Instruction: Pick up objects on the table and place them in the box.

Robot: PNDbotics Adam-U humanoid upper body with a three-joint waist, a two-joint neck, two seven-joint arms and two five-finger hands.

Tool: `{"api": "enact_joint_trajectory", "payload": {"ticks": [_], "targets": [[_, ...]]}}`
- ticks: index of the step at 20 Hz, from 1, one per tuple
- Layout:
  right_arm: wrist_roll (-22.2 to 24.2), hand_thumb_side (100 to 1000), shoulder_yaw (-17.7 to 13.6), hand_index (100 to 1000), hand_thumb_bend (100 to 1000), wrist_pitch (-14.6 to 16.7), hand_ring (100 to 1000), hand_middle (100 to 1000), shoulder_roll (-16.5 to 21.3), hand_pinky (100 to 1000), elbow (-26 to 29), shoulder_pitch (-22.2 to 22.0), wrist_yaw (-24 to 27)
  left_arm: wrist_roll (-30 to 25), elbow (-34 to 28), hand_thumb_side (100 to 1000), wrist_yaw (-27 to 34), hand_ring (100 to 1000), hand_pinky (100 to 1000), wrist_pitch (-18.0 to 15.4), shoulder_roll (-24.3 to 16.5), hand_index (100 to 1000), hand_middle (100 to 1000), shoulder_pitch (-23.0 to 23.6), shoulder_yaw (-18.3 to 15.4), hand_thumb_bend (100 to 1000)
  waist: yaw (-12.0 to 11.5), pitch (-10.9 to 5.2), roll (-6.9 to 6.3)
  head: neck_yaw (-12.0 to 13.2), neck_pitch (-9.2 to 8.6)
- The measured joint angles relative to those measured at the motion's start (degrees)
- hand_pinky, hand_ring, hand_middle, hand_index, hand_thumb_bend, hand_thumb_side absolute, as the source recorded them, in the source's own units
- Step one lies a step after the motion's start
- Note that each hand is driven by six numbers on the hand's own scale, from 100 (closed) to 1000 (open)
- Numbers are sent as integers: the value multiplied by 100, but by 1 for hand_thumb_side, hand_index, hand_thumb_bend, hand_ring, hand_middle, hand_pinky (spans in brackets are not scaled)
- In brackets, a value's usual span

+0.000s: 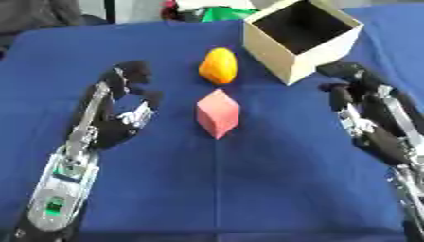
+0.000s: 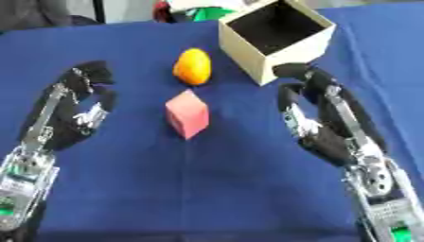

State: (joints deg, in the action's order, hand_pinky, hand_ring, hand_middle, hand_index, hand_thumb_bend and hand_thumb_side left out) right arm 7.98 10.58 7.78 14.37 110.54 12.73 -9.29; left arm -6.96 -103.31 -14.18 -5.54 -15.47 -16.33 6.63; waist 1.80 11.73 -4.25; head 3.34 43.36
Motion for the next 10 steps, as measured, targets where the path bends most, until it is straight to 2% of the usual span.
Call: {"api": "enact_joint_trajectory", "payload": {"ticks": [1,5,10], "targets": [[-10,631,0,809,100,-6,903,789,0,794,0,-15,0,-64,-12,438,-61,761,712,-9,-139,865,734,-63,25,638,3,-8,-8,-1,2],[-32,630,-3,813,100,-8,901,788,5,792,0,-24,2,-433,-28,392,-422,768,741,-61,-775,876,744,-380,158,742,48,-53,-29,-4,44],[-83,629,-20,816,100,-32,900,784,11,790,0,-68,14,-1114,108,338,-889,770,763,-100,-1597,878,749,-932,444,738,121,-100,-62,-4,45]]}}
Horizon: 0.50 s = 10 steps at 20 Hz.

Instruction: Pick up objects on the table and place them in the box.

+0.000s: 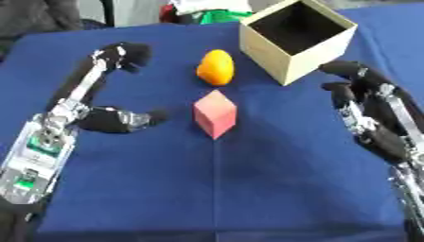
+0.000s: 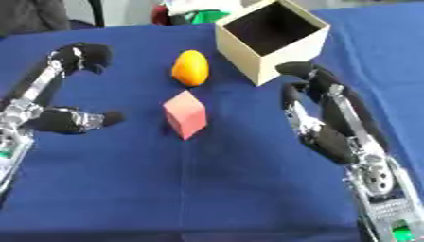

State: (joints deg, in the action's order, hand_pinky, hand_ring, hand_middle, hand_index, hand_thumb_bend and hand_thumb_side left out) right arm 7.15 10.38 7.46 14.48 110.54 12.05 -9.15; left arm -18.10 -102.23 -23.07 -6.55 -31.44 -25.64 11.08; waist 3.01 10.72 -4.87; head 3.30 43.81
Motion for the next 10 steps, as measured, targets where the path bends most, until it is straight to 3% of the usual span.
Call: {"api": "enact_joint_trajectory", "payload": {"ticks": [6,10], "targets": [[-82,620,-1,819,100,-23,901,776,53,790,1,-5,40,-803,387,321,-214,773,787,-273,-759,876,763,-885,588,750,162,-67,-51,9,1],[-129,618,6,819,100,-30,900,772,101,792,6,-16,74,-1280,765,312,-310,774,798,-577,-878,878,772,-1515,1078,765,259,-101,-79,13,1]]}}
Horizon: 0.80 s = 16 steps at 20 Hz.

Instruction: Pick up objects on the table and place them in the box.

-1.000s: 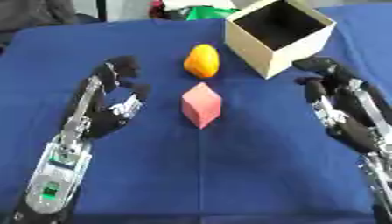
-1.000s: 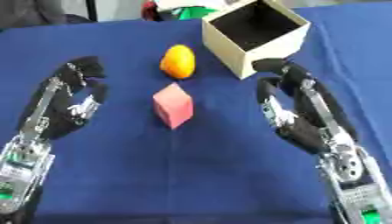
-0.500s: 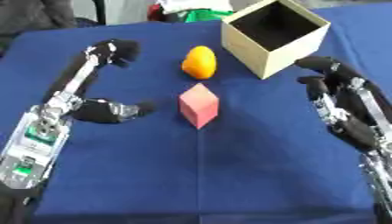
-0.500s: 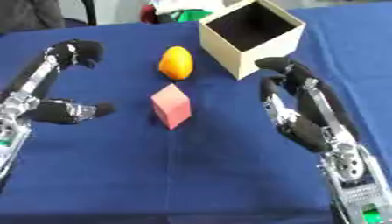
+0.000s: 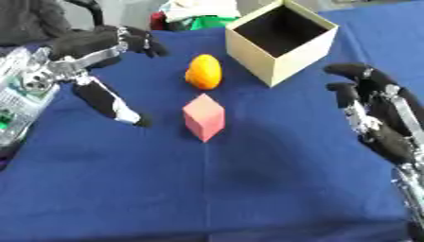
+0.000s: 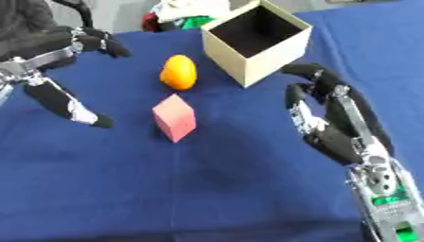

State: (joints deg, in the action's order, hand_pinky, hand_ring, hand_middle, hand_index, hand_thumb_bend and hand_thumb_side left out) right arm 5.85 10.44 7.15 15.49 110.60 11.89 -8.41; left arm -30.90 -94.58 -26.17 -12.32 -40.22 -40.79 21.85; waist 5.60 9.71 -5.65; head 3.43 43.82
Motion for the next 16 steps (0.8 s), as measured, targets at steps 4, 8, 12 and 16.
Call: {"api": "enact_joint_trajectory", "payload": {"ticks": [4,8,12,16], "targets": [[-19,619,17,819,100,0,899,771,31,792,12,-4,18,-327,455,305,-190,770,801,-317,110,879,773,-458,360,761,40,-22,-16,8,0],[-23,618,21,820,100,-4,899,769,48,792,34,-5,37,-554,915,290,-474,778,813,-642,403,880,782,-768,621,755,104,-35,-22,23,0],[-30,619,23,820,100,-11,899,769,51,793,40,-5,46,-683,1407,279,-879,778,817,-1055,769,879,781,-956,753,757,113,-55,-22,25,0],[-31,620,35,820,100,-12,899,769,51,793,50,-5,50,-581,1820,272,-1293,777,817,-1390,1039,876,775,-1024,760,744,139,-57,-23,34,0]]}}
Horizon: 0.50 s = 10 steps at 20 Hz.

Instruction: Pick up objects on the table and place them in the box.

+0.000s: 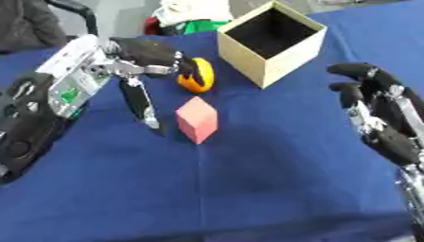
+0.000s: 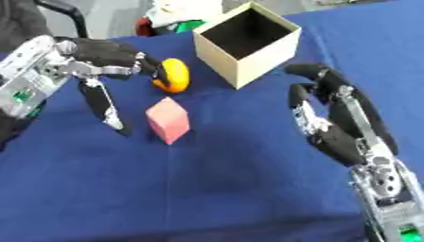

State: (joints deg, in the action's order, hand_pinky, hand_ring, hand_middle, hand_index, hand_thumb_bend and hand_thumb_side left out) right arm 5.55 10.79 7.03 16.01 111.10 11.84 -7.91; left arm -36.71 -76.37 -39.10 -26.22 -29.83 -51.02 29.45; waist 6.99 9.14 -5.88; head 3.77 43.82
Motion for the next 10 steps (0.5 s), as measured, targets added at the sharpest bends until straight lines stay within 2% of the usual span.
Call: {"api": "enact_joint_trajectory", "payload": {"ticks": [10], "targets": [[1,624,15,820,100,-1,899,769,0,794,2,3,16,438,690,275,-716,776,816,-430,450,876,773,-37,-80,724,44,-1,-17,11,0]]}}
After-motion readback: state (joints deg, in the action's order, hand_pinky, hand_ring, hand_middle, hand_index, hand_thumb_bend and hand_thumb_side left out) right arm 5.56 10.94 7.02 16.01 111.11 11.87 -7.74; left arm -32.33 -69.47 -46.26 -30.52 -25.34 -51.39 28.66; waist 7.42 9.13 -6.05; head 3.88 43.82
